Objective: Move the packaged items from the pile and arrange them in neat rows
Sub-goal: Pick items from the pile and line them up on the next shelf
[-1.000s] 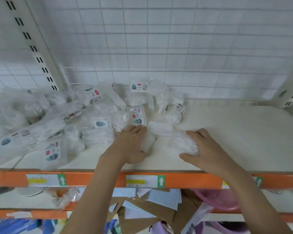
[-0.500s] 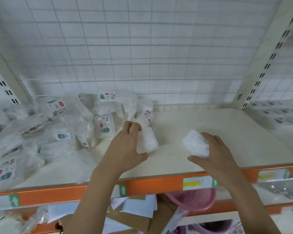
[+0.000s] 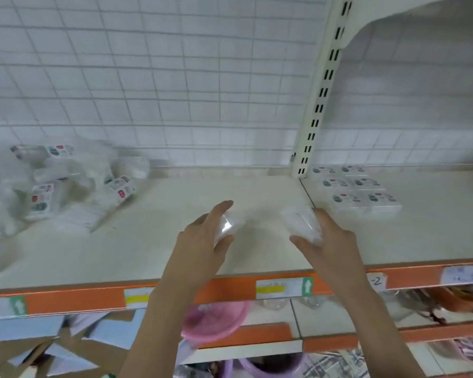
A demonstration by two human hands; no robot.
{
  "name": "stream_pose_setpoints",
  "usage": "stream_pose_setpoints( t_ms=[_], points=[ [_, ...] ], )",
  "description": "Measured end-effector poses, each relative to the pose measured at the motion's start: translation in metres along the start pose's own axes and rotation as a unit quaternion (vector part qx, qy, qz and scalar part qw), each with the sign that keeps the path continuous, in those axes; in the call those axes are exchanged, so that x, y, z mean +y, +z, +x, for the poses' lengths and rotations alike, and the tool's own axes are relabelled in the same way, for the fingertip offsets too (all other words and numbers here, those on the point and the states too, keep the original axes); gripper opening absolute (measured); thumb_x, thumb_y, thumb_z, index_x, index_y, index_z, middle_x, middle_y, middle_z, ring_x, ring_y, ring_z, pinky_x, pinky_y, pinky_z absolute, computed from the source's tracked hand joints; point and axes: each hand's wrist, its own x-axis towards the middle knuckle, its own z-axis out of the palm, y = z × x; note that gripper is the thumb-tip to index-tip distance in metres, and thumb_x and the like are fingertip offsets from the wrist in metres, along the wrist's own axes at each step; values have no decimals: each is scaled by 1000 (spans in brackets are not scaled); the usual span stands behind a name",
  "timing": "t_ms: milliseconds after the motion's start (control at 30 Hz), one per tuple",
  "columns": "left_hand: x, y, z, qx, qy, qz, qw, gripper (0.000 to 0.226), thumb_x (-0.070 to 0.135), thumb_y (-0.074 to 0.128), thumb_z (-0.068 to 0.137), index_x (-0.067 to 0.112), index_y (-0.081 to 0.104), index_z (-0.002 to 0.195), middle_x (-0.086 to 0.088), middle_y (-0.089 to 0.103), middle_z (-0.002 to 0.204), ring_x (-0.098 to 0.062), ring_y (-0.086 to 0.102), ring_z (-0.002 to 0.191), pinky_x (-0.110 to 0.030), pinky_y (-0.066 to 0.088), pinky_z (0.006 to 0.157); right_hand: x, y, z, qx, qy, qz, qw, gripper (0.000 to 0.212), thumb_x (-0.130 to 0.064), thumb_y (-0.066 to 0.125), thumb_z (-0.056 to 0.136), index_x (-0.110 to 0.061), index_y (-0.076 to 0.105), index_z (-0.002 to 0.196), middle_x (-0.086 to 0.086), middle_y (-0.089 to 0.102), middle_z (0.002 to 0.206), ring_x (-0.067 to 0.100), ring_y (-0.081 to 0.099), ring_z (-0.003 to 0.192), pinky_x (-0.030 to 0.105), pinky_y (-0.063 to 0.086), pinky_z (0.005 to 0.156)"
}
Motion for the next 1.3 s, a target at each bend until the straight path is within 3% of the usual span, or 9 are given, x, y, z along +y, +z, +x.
stream_pose_setpoints(
  t_ms=[233,333,400,500,667,867,1100,1200,1300],
  points=[
    [20,30,18,40,-21,81,996,56,42,52,88,44,27,139,2,65,100,-24,60,93,-29,42,73,41,-8,31,-68,-93,58,992,55,-18,60,87,-38,37,134,-9,58,100,-2,50,66,3,35,66],
    [20,46,30,30,-5,33,999,61,54,48,86,34,28,141,0,62,111,-25,56,96,-29,39,80,53,-8,42,-69,-88,61,992,52,-31,53,91,-41,31,137,-3,53,123,11,50,105,10,30,82],
    [21,56,36,3,3,22,1000,68,61,38,83,30,23,142,1,54,125,-24,51,106,-31,35,92,60,-10,46,-80,-81,61,992,52,-41,46,91,-40,26,139,-13,44,129,8,38,122,18,27,95],
    [28,66,43,-27,-7,15,999,65,49,41,88,25,17,144,2,41,136,-23,41,118,-32,30,99,69,-14,47,-88,-71,60,992,57,-46,39,91,-36,19,143,-21,30,129,-4,21,120,19,18,99],
    [42,79,56,-26,14,56,998,80,61,43,80,14,24,143,-4,49,131,-28,47,114,-38,36,94,88,-24,54,-70,-52,-4,996,78,-37,61,84,-19,16,145,3,26,139,12,16,126,30,22,104],
    [75,101,69,-36,-13,70,997,95,47,76,66,19,25,142,3,50,129,-21,40,118,-32,27,99,125,-52,67,-35,-83,-4,996,79,-29,77,70,-15,36,136,2,35,131,13,22,121,17,17,98],
    [142,159,57,-26,-21,132,991,79,67,57,62,21,52,125,-5,58,103,-29,54,91,-41,44,80,196,-106,72,-59,-104,-2,993,69,-32,80,65,-14,43,120,-6,40,110,10,36,102,19,32,84],
    [172,182,53,-25,-38,92,995,70,52,66,70,24,43,130,-4,48,111,-25,50,97,-38,41,86,221,-126,74,-77,-81,11,994,67,-34,77,69,-18,36,120,-9,41,107,9,48,92,13,38,68],
    [187,193,52,-37,-34,54,997,67,38,65,78,35,29,135,-3,39,127,-23,54,96,-37,45,86,234,-134,78,-90,-101,7,991,76,-41,74,72,-28,26,130,-13,39,109,8,46,94,18,39,74]
  ],
)
